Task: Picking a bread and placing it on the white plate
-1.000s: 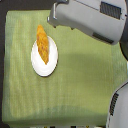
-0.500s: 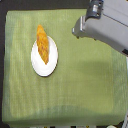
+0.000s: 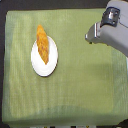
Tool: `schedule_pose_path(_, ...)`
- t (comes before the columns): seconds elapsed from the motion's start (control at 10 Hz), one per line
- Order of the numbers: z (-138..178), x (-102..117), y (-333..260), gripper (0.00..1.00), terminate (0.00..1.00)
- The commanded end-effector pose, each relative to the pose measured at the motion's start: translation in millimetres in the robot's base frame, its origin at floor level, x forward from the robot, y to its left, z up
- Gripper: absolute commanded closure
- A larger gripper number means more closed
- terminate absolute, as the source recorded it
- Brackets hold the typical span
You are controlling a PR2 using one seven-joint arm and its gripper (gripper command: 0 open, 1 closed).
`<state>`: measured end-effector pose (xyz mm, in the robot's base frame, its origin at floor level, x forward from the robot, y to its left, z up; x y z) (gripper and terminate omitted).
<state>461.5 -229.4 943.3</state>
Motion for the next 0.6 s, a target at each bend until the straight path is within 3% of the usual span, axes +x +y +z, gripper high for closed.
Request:
schedule_pose_path(0.0, -15.5, 28.3, -27.9, 0.0, 0.0)
schedule_pose_path(0.5, -19.6, 30.2, -22.1, 0.0, 0.0)
